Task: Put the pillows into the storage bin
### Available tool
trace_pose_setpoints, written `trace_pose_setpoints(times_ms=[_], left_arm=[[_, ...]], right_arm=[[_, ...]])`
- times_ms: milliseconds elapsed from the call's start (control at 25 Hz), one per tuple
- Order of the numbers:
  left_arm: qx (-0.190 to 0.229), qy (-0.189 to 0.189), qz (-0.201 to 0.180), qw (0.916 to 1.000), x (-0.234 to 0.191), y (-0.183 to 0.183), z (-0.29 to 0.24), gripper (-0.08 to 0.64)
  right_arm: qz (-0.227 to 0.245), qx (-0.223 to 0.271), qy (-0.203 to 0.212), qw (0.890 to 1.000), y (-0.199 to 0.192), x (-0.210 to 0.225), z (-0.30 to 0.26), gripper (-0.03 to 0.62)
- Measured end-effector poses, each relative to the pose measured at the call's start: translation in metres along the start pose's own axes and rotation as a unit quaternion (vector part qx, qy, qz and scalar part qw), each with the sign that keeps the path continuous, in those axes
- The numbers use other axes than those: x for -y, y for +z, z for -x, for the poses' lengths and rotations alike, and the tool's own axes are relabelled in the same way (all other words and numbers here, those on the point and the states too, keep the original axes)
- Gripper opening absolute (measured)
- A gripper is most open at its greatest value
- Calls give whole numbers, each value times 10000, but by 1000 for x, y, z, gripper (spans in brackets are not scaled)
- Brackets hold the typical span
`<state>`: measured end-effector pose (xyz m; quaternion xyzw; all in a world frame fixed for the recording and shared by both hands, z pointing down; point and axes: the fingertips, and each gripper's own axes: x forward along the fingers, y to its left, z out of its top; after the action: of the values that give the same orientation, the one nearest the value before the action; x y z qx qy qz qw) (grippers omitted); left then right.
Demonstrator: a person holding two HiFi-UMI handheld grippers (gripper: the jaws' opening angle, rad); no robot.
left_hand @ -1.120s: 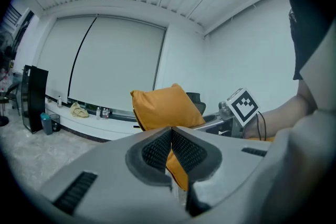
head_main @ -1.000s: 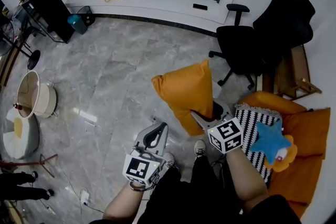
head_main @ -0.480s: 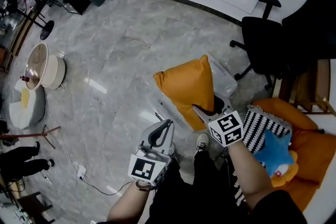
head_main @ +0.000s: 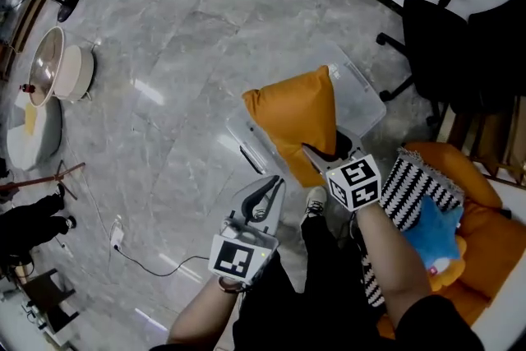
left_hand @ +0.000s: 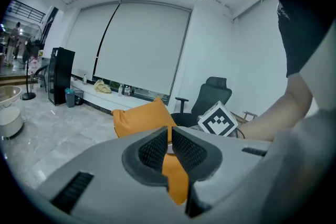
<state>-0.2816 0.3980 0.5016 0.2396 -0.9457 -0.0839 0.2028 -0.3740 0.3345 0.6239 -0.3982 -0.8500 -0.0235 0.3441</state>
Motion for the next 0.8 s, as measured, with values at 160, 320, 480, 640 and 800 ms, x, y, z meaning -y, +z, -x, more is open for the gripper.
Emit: trace_pose_setpoints(times_ms=[160, 320, 480, 640, 800], left_arm=[[-124, -34, 163, 9998, -13, -34, -6, 42], [-239, -19, 320, 9992, -26, -65, -14, 55], [-360, -32, 426, 9984, -41, -93, -21, 69], [-455, -58, 534, 9975, -53, -120, -26, 77], [-582, -102, 552, 9967, -66, -145, -30, 83]], right_arm=[[-53, -208, 74, 9997, -33, 0, -34, 305], [-115, -433, 127, 9989, -65, 3, -65, 305], [-127, -641, 195, 9977, -95, 3, -98, 308], [-179, -829, 247, 9961, -125, 4, -128, 310], [-237, -953, 248, 9949, -154, 6, -157, 311]])
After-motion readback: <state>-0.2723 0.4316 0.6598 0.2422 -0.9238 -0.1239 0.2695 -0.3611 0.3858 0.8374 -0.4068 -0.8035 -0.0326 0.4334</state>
